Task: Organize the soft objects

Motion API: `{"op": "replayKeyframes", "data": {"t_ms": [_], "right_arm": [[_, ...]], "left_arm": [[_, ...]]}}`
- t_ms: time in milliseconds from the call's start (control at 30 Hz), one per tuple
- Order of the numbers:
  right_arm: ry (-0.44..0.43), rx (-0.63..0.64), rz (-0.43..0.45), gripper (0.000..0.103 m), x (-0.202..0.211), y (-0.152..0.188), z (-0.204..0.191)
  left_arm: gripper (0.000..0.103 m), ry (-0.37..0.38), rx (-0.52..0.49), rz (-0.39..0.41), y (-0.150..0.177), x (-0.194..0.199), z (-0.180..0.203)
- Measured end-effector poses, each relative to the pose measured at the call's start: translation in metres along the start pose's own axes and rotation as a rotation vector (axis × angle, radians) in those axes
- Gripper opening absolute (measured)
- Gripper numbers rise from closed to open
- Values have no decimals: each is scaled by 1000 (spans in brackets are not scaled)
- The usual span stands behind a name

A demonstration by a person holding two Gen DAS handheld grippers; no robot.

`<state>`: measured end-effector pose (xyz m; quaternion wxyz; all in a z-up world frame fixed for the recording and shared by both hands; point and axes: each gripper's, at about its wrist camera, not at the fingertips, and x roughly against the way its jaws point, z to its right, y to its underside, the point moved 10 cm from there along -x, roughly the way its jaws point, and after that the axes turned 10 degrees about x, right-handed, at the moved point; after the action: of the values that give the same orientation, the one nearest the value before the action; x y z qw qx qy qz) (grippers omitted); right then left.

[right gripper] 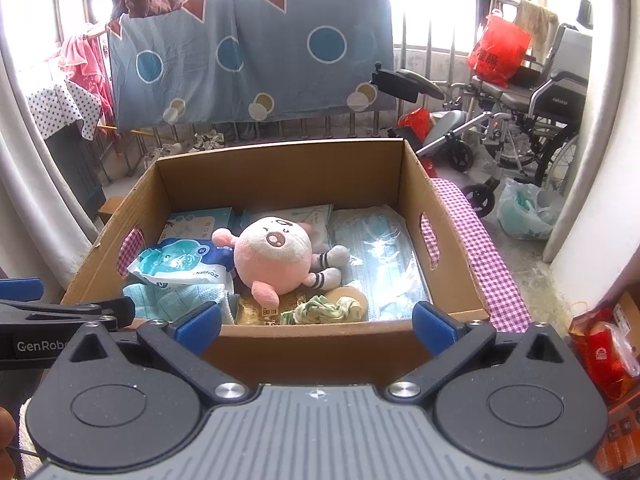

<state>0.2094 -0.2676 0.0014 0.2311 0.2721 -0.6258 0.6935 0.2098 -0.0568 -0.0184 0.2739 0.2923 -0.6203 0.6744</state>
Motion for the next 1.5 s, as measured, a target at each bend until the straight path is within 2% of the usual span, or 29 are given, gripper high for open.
{"op": "replayKeyframes", "data": {"t_ms": [1500], "right_arm": [[3, -13, -17, 103, -2, 2, -1]], "left_arm": [[102, -9, 5, -2, -1, 2, -5]]}}
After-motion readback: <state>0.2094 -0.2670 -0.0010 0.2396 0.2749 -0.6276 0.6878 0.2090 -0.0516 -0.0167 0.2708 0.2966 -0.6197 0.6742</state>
